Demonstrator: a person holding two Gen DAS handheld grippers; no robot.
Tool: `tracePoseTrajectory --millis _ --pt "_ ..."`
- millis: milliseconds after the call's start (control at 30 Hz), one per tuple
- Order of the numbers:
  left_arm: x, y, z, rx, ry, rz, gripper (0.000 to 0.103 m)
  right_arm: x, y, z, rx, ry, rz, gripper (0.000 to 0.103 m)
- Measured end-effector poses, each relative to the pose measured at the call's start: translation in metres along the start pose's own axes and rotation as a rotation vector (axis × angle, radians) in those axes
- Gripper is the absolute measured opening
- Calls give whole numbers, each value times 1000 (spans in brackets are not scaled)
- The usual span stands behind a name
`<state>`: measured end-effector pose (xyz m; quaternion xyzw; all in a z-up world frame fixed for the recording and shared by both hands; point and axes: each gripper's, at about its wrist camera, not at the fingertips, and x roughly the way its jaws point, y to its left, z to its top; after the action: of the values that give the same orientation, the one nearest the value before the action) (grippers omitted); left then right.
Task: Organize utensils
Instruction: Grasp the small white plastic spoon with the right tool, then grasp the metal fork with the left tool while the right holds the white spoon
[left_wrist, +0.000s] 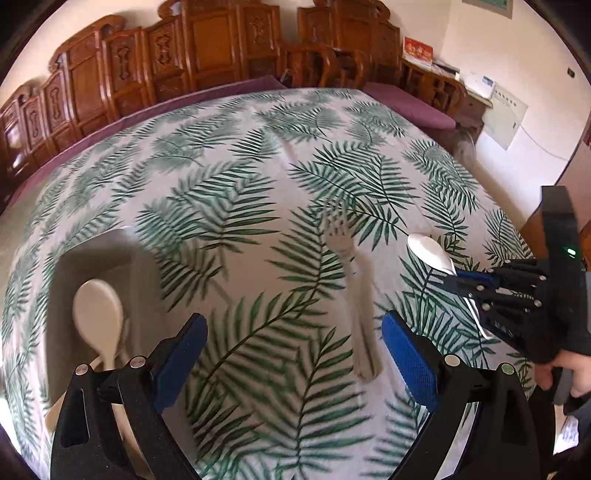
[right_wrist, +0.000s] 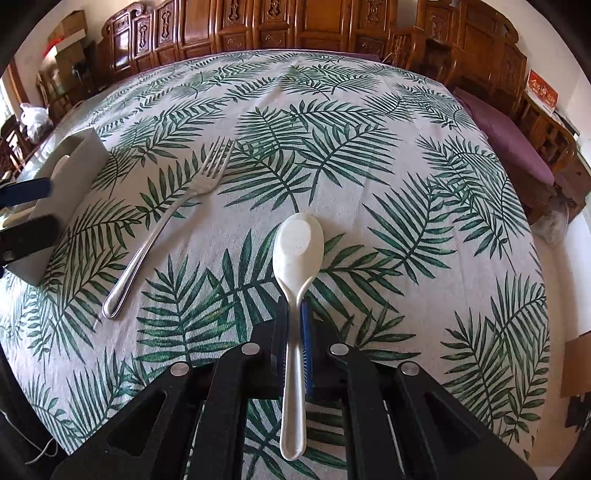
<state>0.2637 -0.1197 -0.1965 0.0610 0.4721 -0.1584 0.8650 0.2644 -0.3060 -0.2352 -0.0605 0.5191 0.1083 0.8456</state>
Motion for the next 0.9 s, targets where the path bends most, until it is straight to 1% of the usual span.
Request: tracePoseTrajectory --millis 33,67,100,167,233,300,333,400,433,467,633,700,900 --pt "5 -3 3 5 8 -2 91 0 -1 0 -1 2 6 8" --pt "13 -5 8 7 20 -6 88 0 -1 0 -4 2 9 8" --pt "18 -6 10 8 30 -10 83 0 -2 -1 -3 1 13 8" --pt "28 -9 14 9 52 -15 78 -1 -2 -1 -4 -7 12 9" --pt "39 -14 19 13 72 -26 71 -1 1 -3 -17 -17 1 9" --pt "50 -18 21 14 96 -42 58 -1 0 -4 -11 -24 4 9" --pt "56 -20 23 10 113 -50 56 -1 -1 -4 -6 -29 6 9" --pt "65 -24 25 6 129 -54 45 -2 1 -6 -16 -40 -1 9" --pt "68 -26 26 6 136 -55 43 -2 2 -7 -22 -44 -4 9" --pt "72 -28 27 8 144 -52 38 -2 1 -7 -24 -45 -5 9" --pt "81 -38 34 37 157 17 32 -2 0 -7 -20 -51 1 9" --pt "82 -39 36 35 160 34 23 -3 1 -8 -23 -56 1 9" --pt "80 -40 35 30 188 51 23 -3 1 -8 -15 -60 -1 9"
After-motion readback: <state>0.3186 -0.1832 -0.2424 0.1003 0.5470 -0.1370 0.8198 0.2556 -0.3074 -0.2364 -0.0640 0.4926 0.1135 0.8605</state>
